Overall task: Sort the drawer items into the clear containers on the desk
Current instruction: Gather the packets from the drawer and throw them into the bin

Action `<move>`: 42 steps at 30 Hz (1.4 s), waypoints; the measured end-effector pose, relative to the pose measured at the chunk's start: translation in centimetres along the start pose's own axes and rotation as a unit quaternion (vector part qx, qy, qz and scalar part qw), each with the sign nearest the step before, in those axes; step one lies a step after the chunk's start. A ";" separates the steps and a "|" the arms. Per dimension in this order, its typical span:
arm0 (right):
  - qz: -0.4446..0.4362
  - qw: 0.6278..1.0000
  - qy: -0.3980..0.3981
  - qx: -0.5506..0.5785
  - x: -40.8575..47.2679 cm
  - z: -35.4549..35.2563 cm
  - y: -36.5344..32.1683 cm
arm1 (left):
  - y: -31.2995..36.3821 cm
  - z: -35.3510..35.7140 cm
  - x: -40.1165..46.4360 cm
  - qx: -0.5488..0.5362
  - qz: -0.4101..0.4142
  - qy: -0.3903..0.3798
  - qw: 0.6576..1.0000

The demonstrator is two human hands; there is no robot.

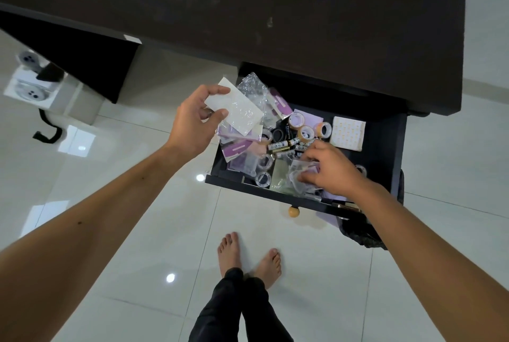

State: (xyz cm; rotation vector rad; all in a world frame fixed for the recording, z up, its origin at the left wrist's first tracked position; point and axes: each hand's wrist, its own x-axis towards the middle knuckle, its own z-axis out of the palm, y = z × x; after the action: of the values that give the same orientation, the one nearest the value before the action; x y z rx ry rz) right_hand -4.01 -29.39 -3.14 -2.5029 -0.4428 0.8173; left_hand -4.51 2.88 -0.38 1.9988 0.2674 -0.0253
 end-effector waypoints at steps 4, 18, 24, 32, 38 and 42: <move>0.016 0.998 -0.029 0.045 -0.2 -2.1 -1.3 | 0.1 -0.3 -0.2 -0.015 0.000 0.006 1.000; 0.023 0.972 -0.057 0.228 1.6 -2.1 -4.9 | -0.9 -2.9 -0.3 -0.044 0.013 0.031 0.998; 0.022 0.975 -0.056 0.213 2.6 0.4 -7.0 | -1.7 -3.9 -0.7 -0.024 0.011 0.040 0.999; 0.027 0.992 -0.048 0.117 4.2 2.1 -7.2 | -1.6 -3.6 -0.9 -0.039 0.000 0.047 0.998; 0.002 0.993 -0.027 0.115 4.0 2.4 -7.5 | -1.4 -3.3 -1.1 -0.043 -0.002 0.043 0.998; 0.010 0.991 -0.041 0.127 3.5 2.0 -7.8 | -1.1 -3.3 -1.0 -0.036 0.002 0.040 0.999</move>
State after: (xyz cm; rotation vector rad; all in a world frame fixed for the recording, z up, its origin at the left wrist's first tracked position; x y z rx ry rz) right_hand -3.75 -20.68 -2.09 -2.2477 -0.3190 0.9265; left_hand -6.04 6.11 0.15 1.9310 0.3108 0.0658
